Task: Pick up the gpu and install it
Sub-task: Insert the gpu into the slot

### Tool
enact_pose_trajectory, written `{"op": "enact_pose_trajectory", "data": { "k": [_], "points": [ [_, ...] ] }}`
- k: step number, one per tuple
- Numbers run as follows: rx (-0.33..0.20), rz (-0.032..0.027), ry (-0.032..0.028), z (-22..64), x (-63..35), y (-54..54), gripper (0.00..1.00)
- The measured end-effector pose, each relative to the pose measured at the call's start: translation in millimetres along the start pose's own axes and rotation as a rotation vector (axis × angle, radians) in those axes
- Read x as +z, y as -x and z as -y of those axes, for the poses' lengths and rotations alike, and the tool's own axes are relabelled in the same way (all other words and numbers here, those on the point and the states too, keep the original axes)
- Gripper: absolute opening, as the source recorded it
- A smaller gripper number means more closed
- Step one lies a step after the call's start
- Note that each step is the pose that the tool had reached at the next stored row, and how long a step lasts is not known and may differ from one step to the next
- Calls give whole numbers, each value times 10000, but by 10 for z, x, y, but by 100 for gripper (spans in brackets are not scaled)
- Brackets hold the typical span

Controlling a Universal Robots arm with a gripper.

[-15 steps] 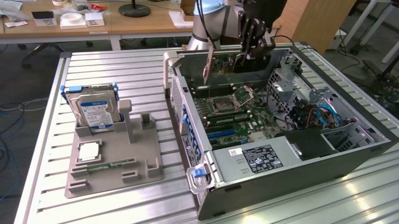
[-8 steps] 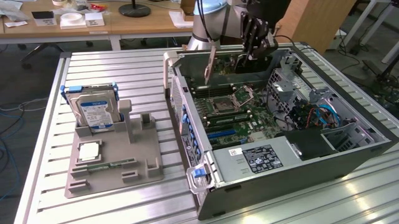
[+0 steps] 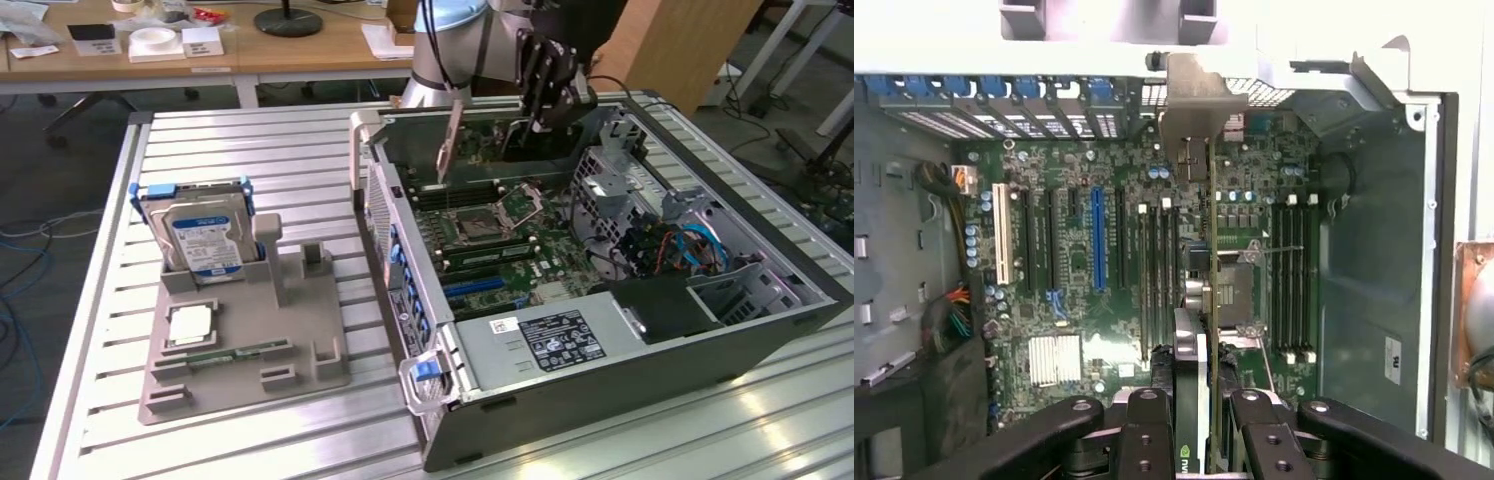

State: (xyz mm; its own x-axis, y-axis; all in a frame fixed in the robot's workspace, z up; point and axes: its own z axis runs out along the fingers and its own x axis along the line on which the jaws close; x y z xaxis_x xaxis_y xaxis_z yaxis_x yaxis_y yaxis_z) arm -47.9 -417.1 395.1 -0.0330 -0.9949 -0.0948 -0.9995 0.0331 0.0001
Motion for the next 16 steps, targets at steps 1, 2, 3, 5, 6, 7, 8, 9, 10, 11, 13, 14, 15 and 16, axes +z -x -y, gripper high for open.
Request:
{"op": "enact_pose_trajectory", "data": {
  "k": [1, 2, 3, 5, 6, 7, 8, 9, 10, 11, 13, 14, 15, 16],
  "points": [
    [0, 1, 1, 4, 17, -6, 27],
    [0, 1, 2, 7, 34, -14, 27],
    [0, 1, 2, 10, 52, -23, 27],
    [0, 1, 2, 17, 82, -49, 27],
    [1, 0, 3, 19, 93, -69, 27],
    [2, 0, 3, 21, 101, -93, 27],
    [1, 0, 3, 23, 110, -119, 27],
    [0, 0, 3, 26, 120, -146, 27],
    [0, 1, 3, 28, 132, -172, 27],
    [1, 1, 3, 29, 144, -198, 27],
    [0, 1, 3, 34, 167, -242, 27],
    [0, 2, 3, 35, 179, -256, 27],
    [0, 5, 2, 37, 193, -264, 27],
    [0, 2, 3, 38, 206, -268, 27]
  ]
}}
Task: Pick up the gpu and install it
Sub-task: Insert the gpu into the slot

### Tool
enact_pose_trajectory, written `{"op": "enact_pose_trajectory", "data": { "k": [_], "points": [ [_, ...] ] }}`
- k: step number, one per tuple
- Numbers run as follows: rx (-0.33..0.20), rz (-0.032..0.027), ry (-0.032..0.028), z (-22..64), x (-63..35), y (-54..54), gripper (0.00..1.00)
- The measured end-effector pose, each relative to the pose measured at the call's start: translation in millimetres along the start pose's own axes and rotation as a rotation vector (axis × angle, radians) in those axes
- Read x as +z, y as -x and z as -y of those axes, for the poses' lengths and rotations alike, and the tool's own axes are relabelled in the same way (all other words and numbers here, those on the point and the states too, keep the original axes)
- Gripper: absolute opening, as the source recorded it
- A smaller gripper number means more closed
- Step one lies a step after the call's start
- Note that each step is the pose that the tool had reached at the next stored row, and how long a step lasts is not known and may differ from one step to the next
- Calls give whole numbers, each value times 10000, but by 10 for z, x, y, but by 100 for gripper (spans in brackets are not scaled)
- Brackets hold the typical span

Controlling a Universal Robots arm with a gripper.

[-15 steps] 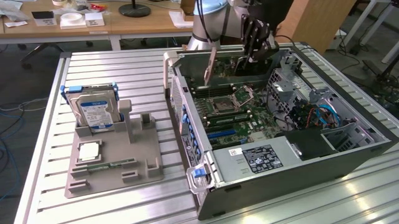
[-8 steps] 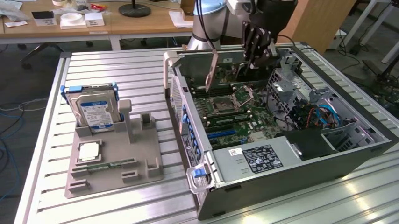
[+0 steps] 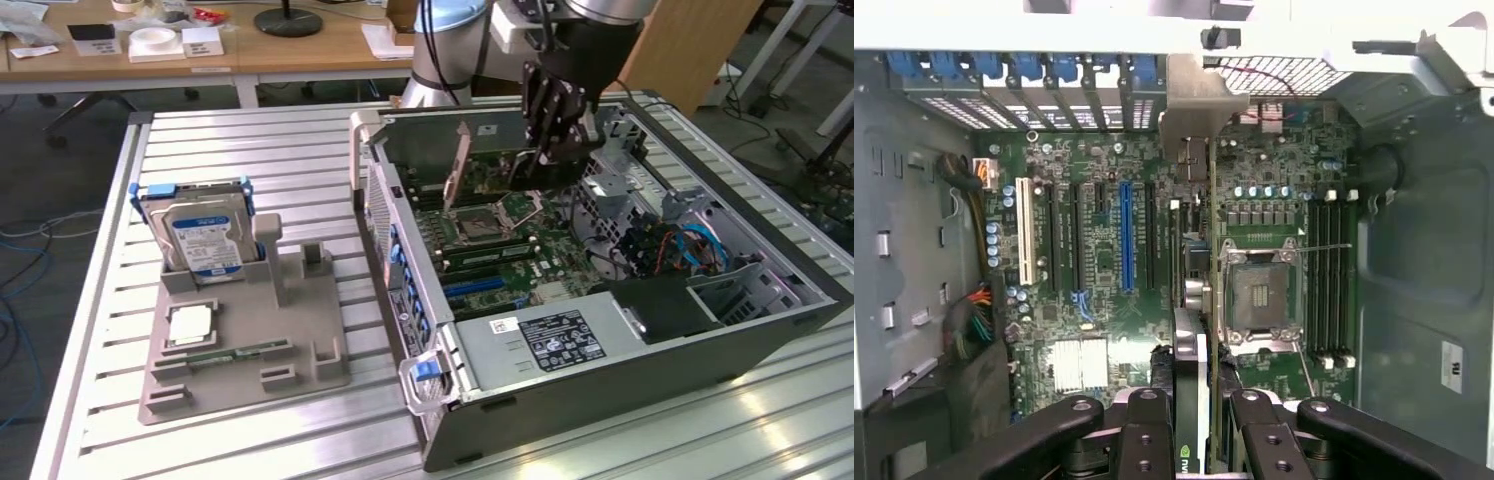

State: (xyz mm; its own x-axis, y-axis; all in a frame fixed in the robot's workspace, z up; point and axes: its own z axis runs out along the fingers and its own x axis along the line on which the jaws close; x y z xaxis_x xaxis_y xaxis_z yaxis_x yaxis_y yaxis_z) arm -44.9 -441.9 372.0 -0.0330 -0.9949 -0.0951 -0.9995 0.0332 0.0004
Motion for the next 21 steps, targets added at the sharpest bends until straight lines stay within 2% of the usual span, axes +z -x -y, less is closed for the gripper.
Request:
{"op": "enact_pose_trajectory", "data": {
  "k": [6, 12, 21],
  "points": [
    [-13, 3, 1, 18, 103, -10, 27],
    [-91, -1, 10, 25, 150, -21, 27],
    [-119, 3, 25, 29, 187, -163, 27]
  ]
}}
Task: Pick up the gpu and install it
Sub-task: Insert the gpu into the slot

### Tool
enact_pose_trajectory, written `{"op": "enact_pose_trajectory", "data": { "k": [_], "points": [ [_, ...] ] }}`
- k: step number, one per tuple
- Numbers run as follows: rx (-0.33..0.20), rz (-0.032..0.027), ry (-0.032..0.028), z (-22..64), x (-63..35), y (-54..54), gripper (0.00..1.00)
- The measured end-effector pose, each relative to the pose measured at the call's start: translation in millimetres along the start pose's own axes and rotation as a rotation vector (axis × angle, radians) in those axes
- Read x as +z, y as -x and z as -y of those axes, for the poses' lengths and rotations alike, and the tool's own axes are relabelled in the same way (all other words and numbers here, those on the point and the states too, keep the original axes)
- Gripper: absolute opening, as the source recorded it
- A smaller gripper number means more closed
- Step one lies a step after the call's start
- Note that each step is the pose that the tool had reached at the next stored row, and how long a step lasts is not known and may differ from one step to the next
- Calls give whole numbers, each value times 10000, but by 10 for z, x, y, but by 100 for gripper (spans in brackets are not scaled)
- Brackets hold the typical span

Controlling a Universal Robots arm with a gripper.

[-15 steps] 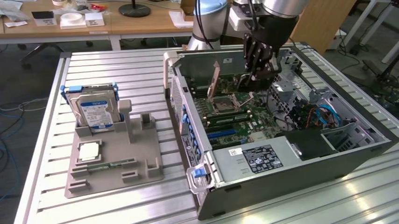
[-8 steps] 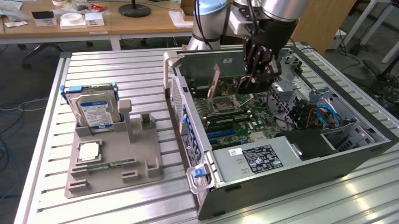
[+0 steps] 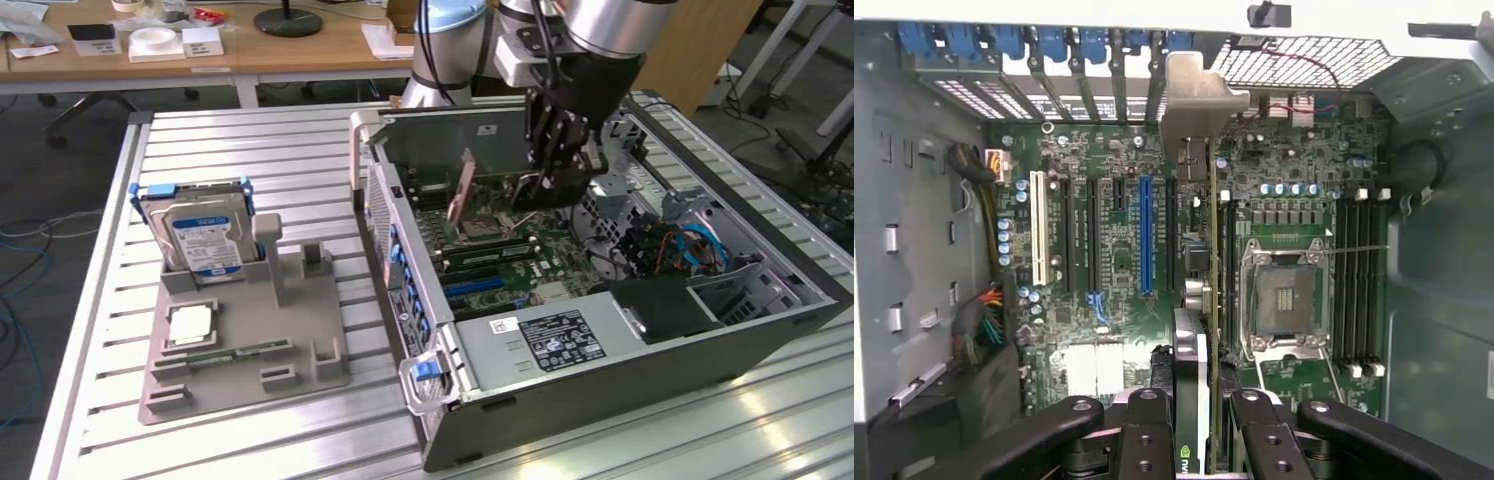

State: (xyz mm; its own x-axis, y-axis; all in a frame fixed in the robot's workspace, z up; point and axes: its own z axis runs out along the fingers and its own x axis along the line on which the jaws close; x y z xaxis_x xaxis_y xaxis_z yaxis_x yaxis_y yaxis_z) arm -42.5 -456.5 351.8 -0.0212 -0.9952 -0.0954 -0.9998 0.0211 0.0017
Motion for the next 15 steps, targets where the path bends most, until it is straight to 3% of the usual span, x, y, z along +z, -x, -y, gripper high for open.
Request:
{"op": "enact_pose_trajectory", "data": {
  "k": [5, 12, 15],
  "points": [
    [-5, -2, 1, 1, 89, -9, 27],
    [-7, -2, -1, 1, 105, -10, 27],
    [-14, -73, 0, 3, 133, -13, 27]
  ]
}}
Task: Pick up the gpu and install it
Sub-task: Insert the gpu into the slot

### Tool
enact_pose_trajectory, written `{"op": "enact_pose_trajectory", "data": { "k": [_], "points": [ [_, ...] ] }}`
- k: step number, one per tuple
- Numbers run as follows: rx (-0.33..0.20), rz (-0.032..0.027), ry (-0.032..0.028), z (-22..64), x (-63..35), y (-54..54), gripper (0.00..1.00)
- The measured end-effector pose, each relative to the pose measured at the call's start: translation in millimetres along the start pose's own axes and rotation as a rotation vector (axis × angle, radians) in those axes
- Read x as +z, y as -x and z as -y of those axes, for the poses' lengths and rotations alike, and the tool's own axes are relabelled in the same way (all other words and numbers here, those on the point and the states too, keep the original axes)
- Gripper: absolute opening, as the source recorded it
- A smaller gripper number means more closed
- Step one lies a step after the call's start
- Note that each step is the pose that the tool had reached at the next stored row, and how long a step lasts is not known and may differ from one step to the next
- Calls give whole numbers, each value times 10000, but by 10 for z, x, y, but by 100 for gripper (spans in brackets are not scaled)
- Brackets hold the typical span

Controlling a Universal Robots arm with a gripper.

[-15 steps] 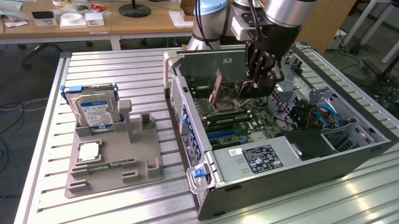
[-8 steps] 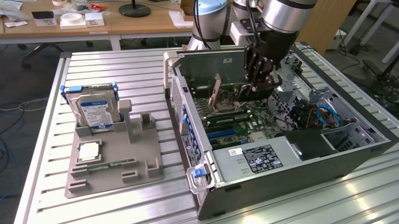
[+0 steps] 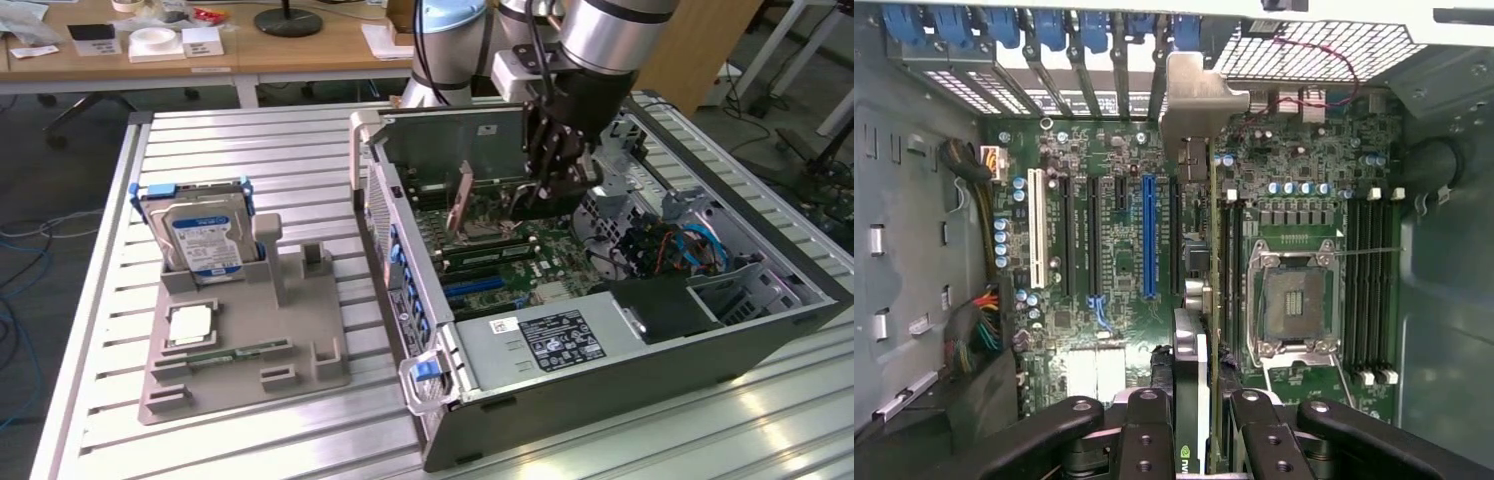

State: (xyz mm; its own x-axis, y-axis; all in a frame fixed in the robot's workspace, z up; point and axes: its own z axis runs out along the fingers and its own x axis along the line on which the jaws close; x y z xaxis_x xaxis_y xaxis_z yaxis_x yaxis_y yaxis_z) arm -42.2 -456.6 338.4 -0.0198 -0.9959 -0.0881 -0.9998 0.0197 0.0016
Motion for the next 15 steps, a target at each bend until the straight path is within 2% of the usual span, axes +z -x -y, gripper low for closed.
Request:
{"op": "enact_pose_trajectory", "data": {
  "k": [3, 15],
  "points": [
    [1, -22, 0, 3, 34, -3, 27],
    [0, -24, 1, 8, 67, -75, 27]
  ]
}}
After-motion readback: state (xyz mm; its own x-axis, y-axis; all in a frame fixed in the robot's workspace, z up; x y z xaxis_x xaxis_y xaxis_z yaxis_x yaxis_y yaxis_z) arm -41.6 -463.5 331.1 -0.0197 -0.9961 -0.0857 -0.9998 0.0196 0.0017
